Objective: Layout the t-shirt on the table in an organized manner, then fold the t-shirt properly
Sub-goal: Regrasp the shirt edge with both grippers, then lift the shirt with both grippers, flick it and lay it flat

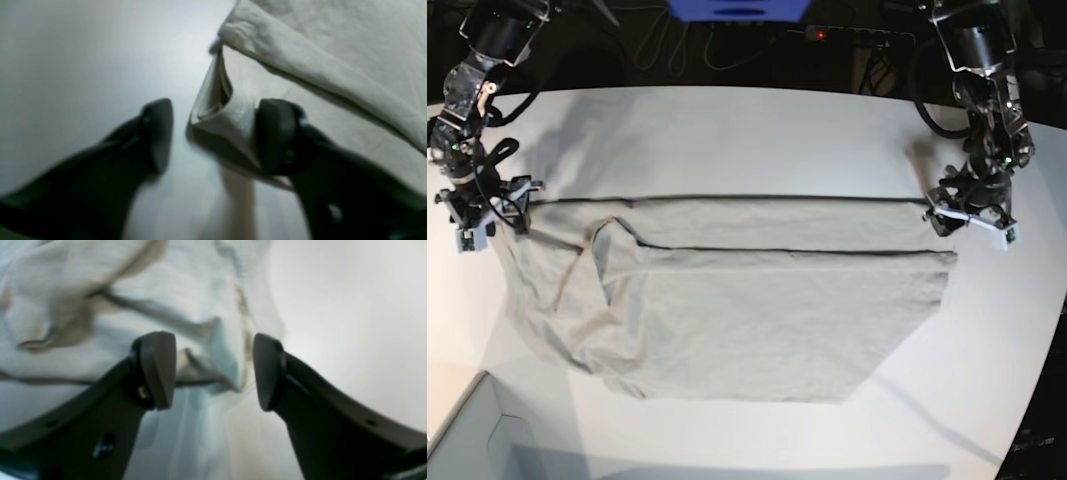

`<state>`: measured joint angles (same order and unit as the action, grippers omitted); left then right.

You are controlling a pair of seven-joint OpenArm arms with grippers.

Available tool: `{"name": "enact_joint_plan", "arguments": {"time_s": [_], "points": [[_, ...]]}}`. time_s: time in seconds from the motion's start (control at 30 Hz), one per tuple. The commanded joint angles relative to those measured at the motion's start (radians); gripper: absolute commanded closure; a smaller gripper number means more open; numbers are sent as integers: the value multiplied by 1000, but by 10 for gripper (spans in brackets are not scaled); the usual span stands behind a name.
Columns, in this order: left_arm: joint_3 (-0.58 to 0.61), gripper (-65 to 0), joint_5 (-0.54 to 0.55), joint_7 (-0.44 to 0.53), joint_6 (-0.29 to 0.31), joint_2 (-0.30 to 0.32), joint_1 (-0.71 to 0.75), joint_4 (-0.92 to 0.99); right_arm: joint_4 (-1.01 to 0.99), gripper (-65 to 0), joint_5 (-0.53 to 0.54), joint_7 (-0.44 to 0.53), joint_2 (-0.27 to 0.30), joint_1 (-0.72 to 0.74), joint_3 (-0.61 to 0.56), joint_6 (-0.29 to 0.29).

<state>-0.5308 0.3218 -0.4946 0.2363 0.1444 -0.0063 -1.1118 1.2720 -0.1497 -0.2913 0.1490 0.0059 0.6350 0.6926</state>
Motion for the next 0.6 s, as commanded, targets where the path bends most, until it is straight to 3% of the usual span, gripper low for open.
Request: {"name": "enact_joint_plan", "arguments": {"time_s": [0.0, 0.1, 0.3, 0.4, 0.57], "points": [[1, -262, -2, -37, -2, 2, -1, -1, -15, -369, 11, 24, 28, 32, 1, 6], [-1, -172, -2, -36, -2, 2, -1, -1, -108, -369, 9, 24, 67, 82, -4, 6], [-4, -144, -2, -36, -2, 5, -1, -1, -239, -366, 9, 24, 116, 133, -4, 6], [-5, 0, -2, -37, -2, 5, 6, -1, -239, -360, 9, 24, 114, 110, -4, 6], [-7, 0, -2, -42, -2, 10, 9, -1, -239, -229, 9, 24, 113, 76, -4, 6]]}}
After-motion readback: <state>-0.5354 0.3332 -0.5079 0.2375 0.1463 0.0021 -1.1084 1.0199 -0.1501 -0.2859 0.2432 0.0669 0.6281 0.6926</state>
